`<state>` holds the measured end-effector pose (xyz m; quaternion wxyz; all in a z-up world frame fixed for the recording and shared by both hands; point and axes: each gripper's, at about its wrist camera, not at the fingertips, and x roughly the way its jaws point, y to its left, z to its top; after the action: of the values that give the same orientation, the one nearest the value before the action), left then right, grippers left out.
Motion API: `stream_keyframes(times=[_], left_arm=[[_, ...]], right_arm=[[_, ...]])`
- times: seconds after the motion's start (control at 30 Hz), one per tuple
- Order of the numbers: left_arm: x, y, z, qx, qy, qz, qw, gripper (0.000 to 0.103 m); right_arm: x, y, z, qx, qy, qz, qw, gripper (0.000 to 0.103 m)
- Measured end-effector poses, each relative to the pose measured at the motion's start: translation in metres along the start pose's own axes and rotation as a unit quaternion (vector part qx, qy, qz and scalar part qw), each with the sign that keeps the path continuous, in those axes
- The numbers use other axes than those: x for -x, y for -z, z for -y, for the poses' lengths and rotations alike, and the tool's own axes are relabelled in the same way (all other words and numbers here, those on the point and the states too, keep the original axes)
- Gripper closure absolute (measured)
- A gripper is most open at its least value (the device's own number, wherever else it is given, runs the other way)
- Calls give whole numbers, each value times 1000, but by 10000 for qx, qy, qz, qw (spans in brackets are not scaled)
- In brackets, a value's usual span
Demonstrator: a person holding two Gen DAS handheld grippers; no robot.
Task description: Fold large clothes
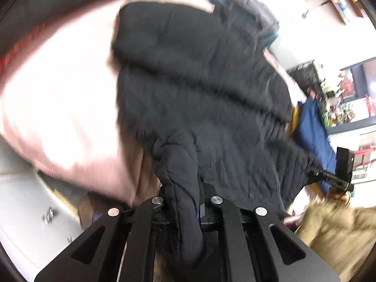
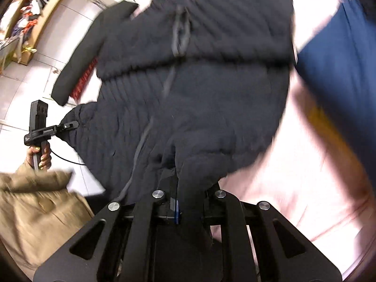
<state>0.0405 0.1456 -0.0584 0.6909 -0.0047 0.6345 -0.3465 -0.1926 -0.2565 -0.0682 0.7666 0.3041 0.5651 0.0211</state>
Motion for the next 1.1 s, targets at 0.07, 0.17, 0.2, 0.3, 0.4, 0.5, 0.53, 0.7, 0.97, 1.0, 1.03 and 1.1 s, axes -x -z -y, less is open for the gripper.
stream_keyframes(times=[0.07, 0.17, 0.2, 0.3, 0.4, 0.5, 0.53, 0.7, 0.97, 1.0, 1.03, 1.1], left_arm=[[15, -26, 6, -27, 31, 311, 9995, 94], [28, -66, 16, -171, -67, 646, 9977, 94], [32, -82, 20, -241, -117, 756, 9968, 95], [36, -129, 30, -357, -257, 1048, 9935, 95], [35, -172, 36, -381, -463, 1276, 9900, 95], [16, -210, 37, -124, -580, 1297, 9898, 95], [13, -217, 35, -64, -611, 1278, 9899, 95], [-18, -248, 41, 231, -841, 1183, 9891, 95], [-43, -265, 30, 390, -764, 885, 9924, 91], [-44, -267, 29, 439, -727, 842, 9928, 89], [-43, -269, 27, 541, -626, 766, 9936, 88], [-40, -272, 21, 782, -350, 697, 9939, 85]], right_arm=[[14, -24, -3, 116, 57, 294, 9995, 91], [34, -63, -4, 212, 61, 729, 9971, 91], [40, -79, -4, 196, 47, 884, 9959, 91], [56, -120, 3, 12, -4, 1282, 9917, 92], [64, -157, 18, -366, -33, 1661, 9854, 92], [57, -189, 46, -1151, -250, 1839, 9759, 92], [54, -193, 50, -1277, -242, 1827, 9745, 92], [35, -210, 60, -1693, -58, 1729, 9703, 92], [10, -220, 82, -1997, 62, 1587, 9669, 92], [6, -222, 83, -2044, 107, 1550, 9665, 92], [2, -224, 85, -2073, 143, 1513, 9664, 92], [-6, -228, 90, -2164, 208, 1422, 9657, 91]])
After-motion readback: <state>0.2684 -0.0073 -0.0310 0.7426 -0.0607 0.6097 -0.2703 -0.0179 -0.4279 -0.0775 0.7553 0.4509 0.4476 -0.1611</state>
